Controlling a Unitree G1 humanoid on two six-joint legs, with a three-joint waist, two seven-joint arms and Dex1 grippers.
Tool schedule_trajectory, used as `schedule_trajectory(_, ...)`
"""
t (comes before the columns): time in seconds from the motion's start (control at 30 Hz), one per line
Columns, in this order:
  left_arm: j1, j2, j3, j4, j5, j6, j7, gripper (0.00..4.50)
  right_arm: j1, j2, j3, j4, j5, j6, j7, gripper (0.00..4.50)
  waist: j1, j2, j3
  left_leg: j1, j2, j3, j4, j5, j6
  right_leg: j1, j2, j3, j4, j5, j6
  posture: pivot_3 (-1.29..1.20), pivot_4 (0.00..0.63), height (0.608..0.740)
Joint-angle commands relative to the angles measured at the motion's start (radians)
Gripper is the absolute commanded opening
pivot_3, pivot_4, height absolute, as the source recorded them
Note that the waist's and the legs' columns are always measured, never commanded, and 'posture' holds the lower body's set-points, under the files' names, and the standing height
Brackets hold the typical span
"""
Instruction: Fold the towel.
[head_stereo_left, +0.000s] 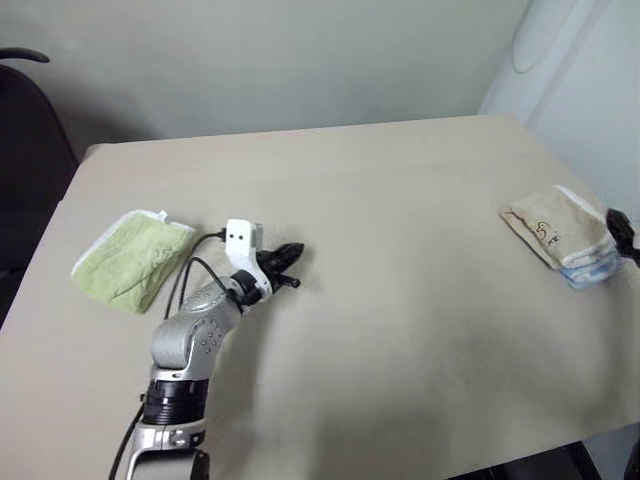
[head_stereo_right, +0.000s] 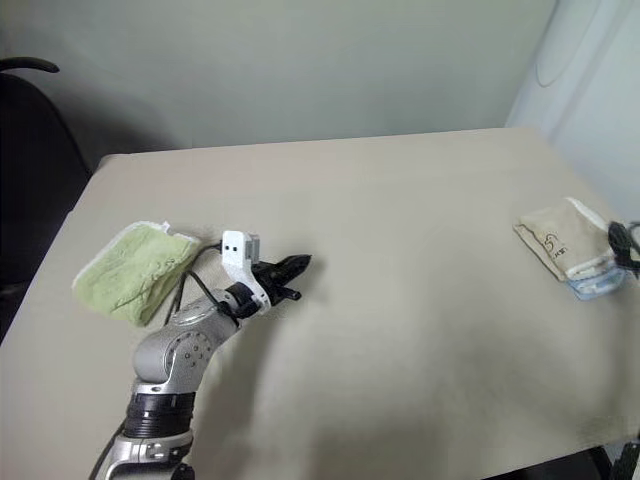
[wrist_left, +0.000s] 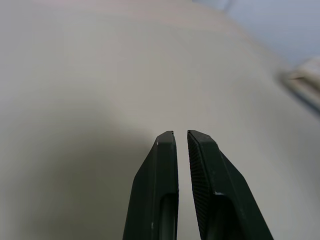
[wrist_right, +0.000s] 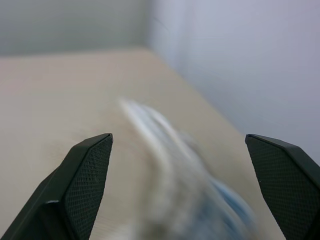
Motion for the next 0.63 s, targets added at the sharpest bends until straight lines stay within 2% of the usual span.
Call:
schedule_trajectory(0.03,0.005,0.073,0.008,0.010,0.085,-0.123,-0.053,0.48,0.028,0.029,0.155,-0.215,0.025,0.016,0.126,4.48,-0.003,-0.001,0.000,0.000,0.000,0.000,0.000,0.000,0.000,0.000,0.000,0.000,0.000,0.000,0.000,0.00,0.150,0.740)
schedule_trajectory(0.13,0.057,0.120,0.023,-0.007,0.104,-0.172,-0.099,0.48,0.019,0.107,0.307,-0.324,0.039,0.067,0.171,4.48,-0.002,-0.001,0.000,-0.001,-0.001,-0.001,0.000,0.000,0.000,0.000,0.000,0.002,-0.001,-0.001,0.002,0.00,0.150,0.740)
schedule_trajectory(0.27,0.143,0.172,0.038,-0.060,0.103,-0.205,-0.163,0.48,-0.030,0.211,0.448,-0.304,-0.025,0.051,0.178,4.48,0.001,-0.001,0.000,-0.002,-0.002,-0.001,0.000,0.001,-0.002,-0.003,0.000,0.008,-0.001,-0.002,0.004,0.00,0.150,0.740)
schedule_trajectory(0.4,0.222,0.153,0.074,-0.145,0.081,-0.176,-0.126,0.48,-0.070,0.279,0.497,-0.223,-0.032,0.041,0.204,4.48,0.010,-0.002,0.000,-0.004,-0.005,-0.001,0.001,0.001,-0.002,-0.005,-0.001,0.012,-0.001,-0.001,0.007,0.00,0.150,0.740)
schedule_trajectory(0.63,0.323,0.115,0.099,-0.266,0.060,-0.127,-0.070,0.48,-0.058,0.300,0.511,-0.209,-0.051,0.039,0.233,4.48,0.009,-0.003,-0.001,-0.003,-0.005,-0.001,0.001,0.001,-0.001,-0.005,-0.001,0.012,-0.001,-0.001,0.006,0.00,0.150,0.740)
